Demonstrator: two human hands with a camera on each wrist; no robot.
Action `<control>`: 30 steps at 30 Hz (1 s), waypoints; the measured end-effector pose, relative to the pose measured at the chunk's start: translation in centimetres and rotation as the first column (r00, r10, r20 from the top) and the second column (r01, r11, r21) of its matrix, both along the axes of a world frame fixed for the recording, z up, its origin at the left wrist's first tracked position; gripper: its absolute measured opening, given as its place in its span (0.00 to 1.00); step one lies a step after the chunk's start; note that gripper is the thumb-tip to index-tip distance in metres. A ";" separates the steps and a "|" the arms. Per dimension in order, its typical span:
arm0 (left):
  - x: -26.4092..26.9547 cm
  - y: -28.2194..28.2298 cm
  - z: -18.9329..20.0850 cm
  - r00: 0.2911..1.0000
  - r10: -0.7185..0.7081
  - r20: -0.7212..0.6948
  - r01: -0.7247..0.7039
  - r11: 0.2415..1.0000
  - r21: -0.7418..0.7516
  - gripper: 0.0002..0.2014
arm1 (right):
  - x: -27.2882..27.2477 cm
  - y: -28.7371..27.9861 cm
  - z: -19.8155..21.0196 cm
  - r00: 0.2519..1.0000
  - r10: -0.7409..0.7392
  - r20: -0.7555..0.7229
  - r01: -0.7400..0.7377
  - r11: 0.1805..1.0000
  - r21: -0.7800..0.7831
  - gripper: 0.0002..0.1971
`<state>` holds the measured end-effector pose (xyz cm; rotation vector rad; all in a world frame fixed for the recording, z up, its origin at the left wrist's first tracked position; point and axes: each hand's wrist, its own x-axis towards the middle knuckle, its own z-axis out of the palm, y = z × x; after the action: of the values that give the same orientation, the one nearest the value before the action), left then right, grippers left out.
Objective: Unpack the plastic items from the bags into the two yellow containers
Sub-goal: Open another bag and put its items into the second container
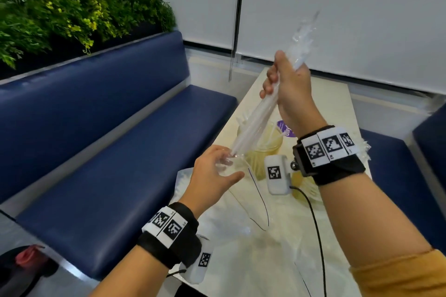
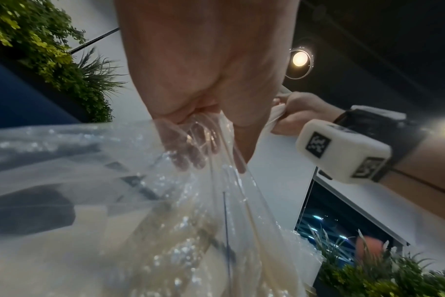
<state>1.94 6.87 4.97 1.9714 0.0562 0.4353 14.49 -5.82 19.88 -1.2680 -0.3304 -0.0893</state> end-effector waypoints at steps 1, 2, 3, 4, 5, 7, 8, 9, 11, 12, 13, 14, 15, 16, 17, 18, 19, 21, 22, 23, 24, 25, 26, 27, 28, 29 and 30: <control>0.2 0.0 0.0 1.000 0.002 0.000 -0.002 1.000 -0.002 0.19 | 1.2 -0.1 -0.1 1.000 -0.011 -0.023 0.012 0.999 0.038 0.10; 0.4 0.1 -0.1 1.000 -0.001 0.004 0.001 1.000 -0.009 0.19 | 2.3 -0.2 -0.2 0.999 -0.027 -0.031 0.029 0.997 0.066 0.10; 0.5 0.2 -0.2 1.000 -0.006 0.009 0.006 1.000 -0.015 0.19 | 3.4 -0.3 -0.5 0.998 -0.051 -0.025 0.053 0.995 0.081 0.11; 0.6 0.2 -0.3 1.000 -0.009 0.013 0.009 1.000 -0.022 0.19 | 4.5 -0.4 -1.0 0.996 -0.091 -0.008 0.091 0.993 0.073 0.11; 0.7 0.2 -0.4 1.000 -0.010 0.017 0.011 1.000 -0.029 0.18 | 5.5 -0.4 -1.5 0.990 -0.141 0.017 0.141 0.989 0.042 0.12; 0.8 0.3 -0.4 1.000 -0.009 0.024 0.010 0.999 -0.044 0.18 | 7.2 -0.3 -3.2 0.971 -0.228 0.068 0.232 0.971 -0.050 0.12; 0.9 0.4 -0.3 1.000 -0.008 0.025 0.010 0.999 -0.046 0.18 | 7.8 -0.2 -4.3 0.964 -0.251 0.087 0.259 0.961 -0.097 0.12; 0.9 0.4 -0.2 1.000 -0.006 0.026 0.007 0.999 -0.042 0.17 | 8.5 -0.1 -5.6 0.961 -0.259 0.101 0.272 0.952 -0.142 0.13; 1.1 0.7 0.0 0.999 0.003 0.033 -0.003 1.000 -0.029 0.17 | 9.3 0.3 -8.4 0.962 -0.246 0.119 0.270 0.926 -0.264 0.15; 1.2 0.9 0.2 0.999 0.007 0.037 -0.007 1.000 -0.021 0.17 | 9.5 0.4 -9.9 0.964 -0.237 0.117 0.263 0.900 -0.347 0.17; 1.3 1.1 0.4 0.999 0.011 0.042 -0.010 1.000 -0.017 0.16 | 9.8 0.5 -11.4 0.968 -0.228 0.103 0.250 0.868 -0.430 0.19; 1.4 1.3 0.6 0.999 0.015 0.047 -0.015 1.000 -0.017 0.16 | 10.0 0.6 -12.8 0.972 -0.222 0.077 0.231 0.837 -0.496 0.20; 1.5 1.4 0.8 0.999 0.019 0.048 -0.018 1.000 -0.020 0.16 | 10.0 0.6 -14.0 0.975 -0.217 0.049 0.209 0.815 -0.540 0.20; 1.6 1.6 0.9 0.999 0.023 0.047 -0.022 0.999 -0.022 0.15 | 10.0 0.6 -15.0 0.975 -0.219 0.026 0.193 0.794 -0.577 0.19; 1.7 1.7 1.1 0.999 0.030 0.044 -0.029 0.999 -0.020 0.15 | 10.0 0.6 -15.7 0.974 -0.227 0.016 0.190 0.770 -0.609 0.19; 1.8 1.8 1.1 0.999 0.036 0.040 -0.035 0.999 -0.014 0.15 | 9.8 0.6 -16.1 0.970 -0.244 0.015 0.199 0.753 -0.627 0.19; 1.8 1.9 1.1 0.999 0.040 0.037 -0.039 0.999 -0.010 0.15 | 9.8 0.6 -16.3 0.962 -0.271 0.021 0.225 0.752 -0.620 0.18; 1.8 2.0 1.1 0.998 0.043 0.035 -0.042 0.999 -0.018 0.14 | 9.4 0.6 -16.2 0.942 -0.333 0.043 0.301 0.777 -0.553 0.15; 1.9 2.0 1.2 0.998 0.044 0.037 -0.043 0.999 -0.022 0.13 | 9.3 0.6 -16.2 0.933 -0.357 0.052 0.330 0.785 -0.525 0.14; 1.9 2.0 1.2 0.998 0.044 0.038 -0.043 0.999 -0.022 0.13 | 9.1 0.6 -16.2 0.929 -0.366 0.060 0.341 0.776 -0.531 0.14; 2.0 2.0 1.2 0.998 0.044 0.037 -0.044 0.999 -0.019 0.13 | 8.9 0.6 -16.2 0.929 -0.364 0.066 0.335 0.754 -0.564 0.16; 2.1 2.0 1.2 0.999 0.043 0.032 -0.043 0.999 -0.014 0.13 | 8.7 0.6 -16.3 0.930 -0.361 0.074 0.331 0.733 -0.594 0.21; 2.1 2.0 1.3 0.999 0.041 0.029 -0.040 0.999 -0.012 0.13 | 8.5 0.6 -16.2 0.931 -0.355 0.091 0.337 0.732 -0.593 0.30; 2.1 2.0 1.4 0.999 0.040 0.028 -0.039 0.999 -0.014 0.13 | 8.3 0.5 -15.8 0.929 -0.346 0.128 0.358 0.763 -0.538 0.41; 2.2 2.0 1.5 0.999 0.040 0.030 -0.040 0.999 -0.018 0.13 | 8.3 0.4 -15.1 0.913 -0.356 0.199 0.407 0.782 -0.472 0.49; 2.2 2.1 1.6 0.999 0.040 0.031 -0.039 0.999 -0.020 0.12 | 8.5 0.3 -14.4 0.877 -0.372 0.305 0.474 0.774 -0.419 0.53; 2.2 2.1 1.6 0.999 0.039 0.030 -0.039 0.999 -0.017 0.12 | 8.7 0.3 -13.7 0.833 -0.362 0.419 0.528 0.747 -0.404 0.51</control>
<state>4.12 8.96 6.60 1.9494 0.0791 0.4881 23.20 -5.49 6.13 -1.8530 -0.3236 -0.6730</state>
